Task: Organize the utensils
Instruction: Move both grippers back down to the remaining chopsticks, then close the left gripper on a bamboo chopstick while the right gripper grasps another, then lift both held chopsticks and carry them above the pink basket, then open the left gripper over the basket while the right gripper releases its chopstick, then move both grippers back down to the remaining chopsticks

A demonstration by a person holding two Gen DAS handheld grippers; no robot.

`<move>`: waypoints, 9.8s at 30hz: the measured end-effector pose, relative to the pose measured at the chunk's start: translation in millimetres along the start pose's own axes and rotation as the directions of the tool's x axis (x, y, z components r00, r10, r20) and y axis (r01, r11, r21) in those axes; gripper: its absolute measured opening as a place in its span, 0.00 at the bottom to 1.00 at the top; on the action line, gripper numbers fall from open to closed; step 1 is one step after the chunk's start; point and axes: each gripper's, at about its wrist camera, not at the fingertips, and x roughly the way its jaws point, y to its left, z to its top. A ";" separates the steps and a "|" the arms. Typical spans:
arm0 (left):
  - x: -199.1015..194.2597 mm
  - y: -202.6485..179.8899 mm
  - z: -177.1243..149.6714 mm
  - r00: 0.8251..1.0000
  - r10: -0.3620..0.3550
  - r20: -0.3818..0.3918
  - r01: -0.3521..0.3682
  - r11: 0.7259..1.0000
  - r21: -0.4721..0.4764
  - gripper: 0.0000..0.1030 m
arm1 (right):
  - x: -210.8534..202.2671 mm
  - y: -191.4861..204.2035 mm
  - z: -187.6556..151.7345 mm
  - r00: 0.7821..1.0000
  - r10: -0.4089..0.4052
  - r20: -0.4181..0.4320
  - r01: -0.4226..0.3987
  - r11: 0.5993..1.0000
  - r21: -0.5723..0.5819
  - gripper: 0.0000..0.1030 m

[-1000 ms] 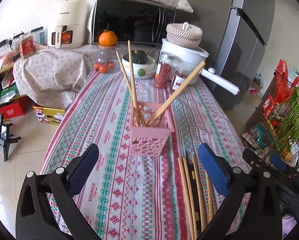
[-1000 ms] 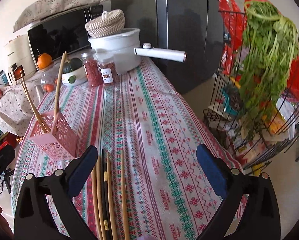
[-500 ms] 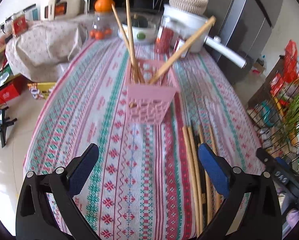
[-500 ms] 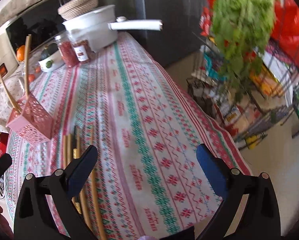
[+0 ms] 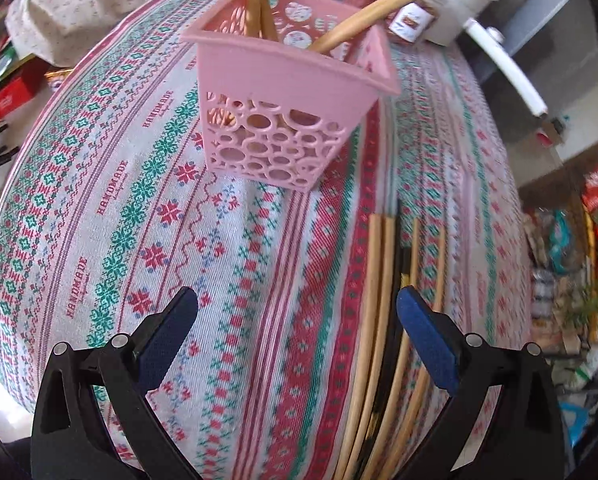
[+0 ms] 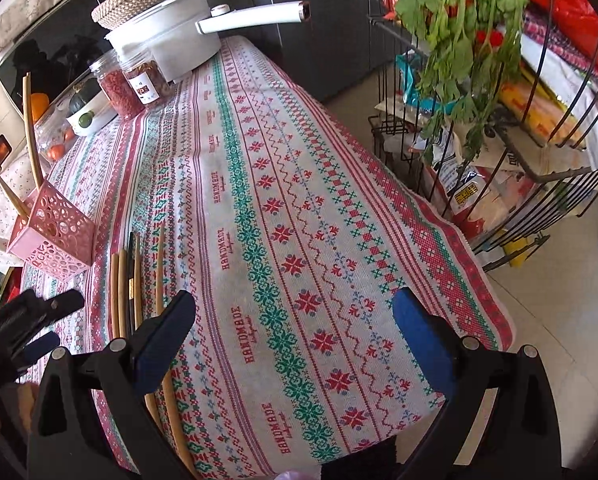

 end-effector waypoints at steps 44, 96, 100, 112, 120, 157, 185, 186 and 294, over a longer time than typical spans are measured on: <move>14.0 -28.6 -9.6 0.997 0.023 0.078 -0.040 0.975 0.217 0.06 | 21.5 21.9 24.3 0.999 -0.034 -0.021 0.032 0.996 -0.081 0.93; 3.8 34.5 3.9 0.989 0.024 0.144 -0.051 0.980 0.190 0.06 | -37.6 65.6 28.5 0.947 0.300 0.114 -0.287 0.951 -0.117 0.06; -43.8 50.8 -1.2 0.960 -0.146 0.240 0.097 0.974 0.207 0.06 | -53.4 67.7 24.8 0.932 0.339 0.129 -0.324 0.938 -0.127 0.06; -140.4 54.4 -32.2 0.860 -0.262 0.438 0.160 0.953 0.257 0.06 | -103.6 74.5 17.8 0.899 0.404 0.169 -0.376 0.910 -0.173 0.08; -207.9 58.8 -46.1 0.779 -0.307 0.547 0.176 0.944 0.279 0.06 | -143.9 84.2 25.4 0.867 0.446 0.221 -0.404 0.890 -0.209 0.07; -221.4 62.2 15.6 0.739 -0.362 0.568 0.254 0.931 0.263 0.06 | 106.5 143.7 61.5 0.996 -0.051 -0.072 0.034 0.976 -0.214 0.06; -276.3 21.2 2.2 0.687 -0.329 0.648 0.185 0.942 0.281 0.06 | -140.2 65.4 49.0 0.907 0.356 0.226 -0.317 0.929 -0.194 0.06; -282.2 17.7 7.7 0.680 -0.324 0.658 0.176 0.943 0.282 0.06 | -145.0 67.2 52.7 0.902 0.363 0.233 -0.323 0.926 -0.195 0.06; 29.5 -32.5 16.3 0.992 0.121 0.033 -0.121 0.993 -0.012 0.93 | 11.9 -2.3 24.1 0.992 0.100 -0.074 -0.101 0.995 -0.014 0.93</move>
